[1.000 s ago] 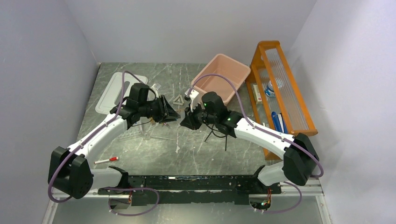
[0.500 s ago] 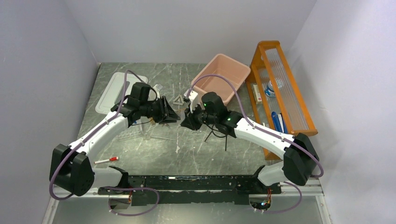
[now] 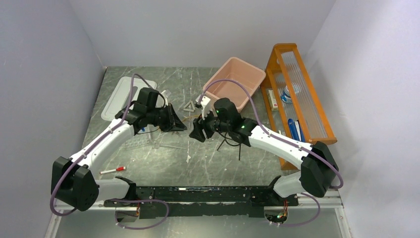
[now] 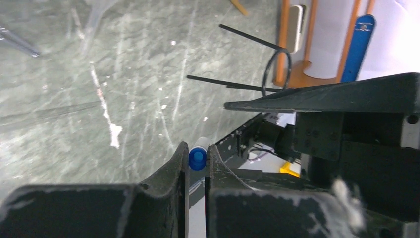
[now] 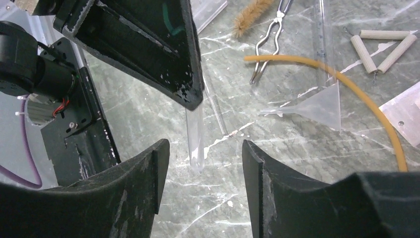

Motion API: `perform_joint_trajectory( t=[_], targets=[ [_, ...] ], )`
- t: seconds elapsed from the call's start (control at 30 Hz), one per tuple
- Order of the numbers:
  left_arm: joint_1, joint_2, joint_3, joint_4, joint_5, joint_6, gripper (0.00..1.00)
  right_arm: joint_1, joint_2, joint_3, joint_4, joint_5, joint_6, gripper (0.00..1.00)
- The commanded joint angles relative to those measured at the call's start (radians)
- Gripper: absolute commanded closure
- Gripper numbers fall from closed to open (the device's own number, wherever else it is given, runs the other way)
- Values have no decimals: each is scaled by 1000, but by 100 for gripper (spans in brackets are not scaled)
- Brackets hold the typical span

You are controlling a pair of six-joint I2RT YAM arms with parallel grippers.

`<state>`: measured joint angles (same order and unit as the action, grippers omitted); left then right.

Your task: Organize the chemistry lab equipment

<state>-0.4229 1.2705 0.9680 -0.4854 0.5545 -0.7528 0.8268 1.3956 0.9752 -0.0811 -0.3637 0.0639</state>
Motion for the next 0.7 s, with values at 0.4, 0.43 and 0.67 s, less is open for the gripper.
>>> perform_joint_trajectory(
  t=[0.4,0.43,0.67],
  targets=[
    [-5,-197,87,-456,-922,126,95,0,-25,-67,73,59,105,40],
    [-5,-199,79,-458,-958,121,95,0,-22,-68,76,59,109,40],
    [-5,-200,-2,-357,-1099,62,95,0,-14,-78,96,64,120,40]
  ],
)
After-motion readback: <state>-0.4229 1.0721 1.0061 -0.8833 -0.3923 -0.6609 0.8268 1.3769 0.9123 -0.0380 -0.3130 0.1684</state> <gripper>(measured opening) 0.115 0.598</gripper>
